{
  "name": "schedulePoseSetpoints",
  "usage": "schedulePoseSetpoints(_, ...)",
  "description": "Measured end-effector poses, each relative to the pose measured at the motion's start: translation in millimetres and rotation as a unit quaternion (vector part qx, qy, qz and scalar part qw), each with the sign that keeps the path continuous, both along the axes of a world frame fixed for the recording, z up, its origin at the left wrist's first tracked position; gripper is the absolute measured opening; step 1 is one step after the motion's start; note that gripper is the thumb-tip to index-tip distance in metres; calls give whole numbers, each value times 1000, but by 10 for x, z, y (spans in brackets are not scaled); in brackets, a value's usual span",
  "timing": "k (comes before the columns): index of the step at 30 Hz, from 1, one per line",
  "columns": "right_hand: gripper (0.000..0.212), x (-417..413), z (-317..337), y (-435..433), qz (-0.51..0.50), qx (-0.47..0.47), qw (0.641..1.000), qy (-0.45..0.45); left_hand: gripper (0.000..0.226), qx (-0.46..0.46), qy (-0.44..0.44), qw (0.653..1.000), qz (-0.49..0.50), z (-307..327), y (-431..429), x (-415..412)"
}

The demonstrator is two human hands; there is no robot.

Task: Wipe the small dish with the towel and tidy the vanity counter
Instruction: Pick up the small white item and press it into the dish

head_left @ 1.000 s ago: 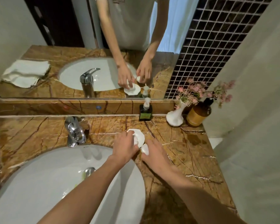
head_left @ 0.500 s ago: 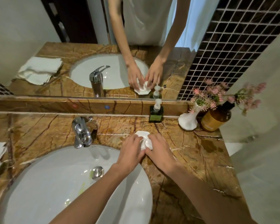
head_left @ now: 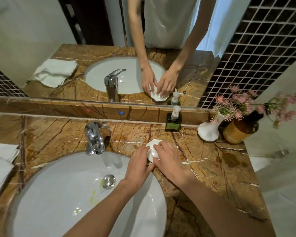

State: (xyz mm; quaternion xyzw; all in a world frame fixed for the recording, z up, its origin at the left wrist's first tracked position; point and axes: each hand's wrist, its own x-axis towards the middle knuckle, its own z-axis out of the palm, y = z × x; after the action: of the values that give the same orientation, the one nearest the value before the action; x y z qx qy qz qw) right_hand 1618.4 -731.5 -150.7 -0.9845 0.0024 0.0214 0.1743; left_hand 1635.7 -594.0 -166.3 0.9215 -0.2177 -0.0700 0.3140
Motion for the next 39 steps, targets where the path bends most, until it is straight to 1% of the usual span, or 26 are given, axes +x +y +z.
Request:
schedulePoseSetpoints(4, 40, -1, -35, -5, 4, -9, 1000, 1, 53, 18, -11, 1000, 9, -35, -16, 4)
schedulePoseSetpoints(9, 42, 30, -64, -37, 8, -9, 1000, -4, 52, 55, -27, 998, 26, -68, -55, -2)
schedulePoseSetpoints(16, 39, 96, -81, -98, 26, -22, 999, -6, 51, 92, -33, 994, 44, -104, -89, -13)
schedulePoseSetpoints(26, 47, 158, -115, -123, 35, -36, 999, 19, 49, 103, -36, 993, 51, -107, -104, -24)
schedulePoseSetpoints(39, 44, 155, -129, -129, 44, -19, 999, 19, 49, 109, -30, 992, 50, -86, -119, -39)
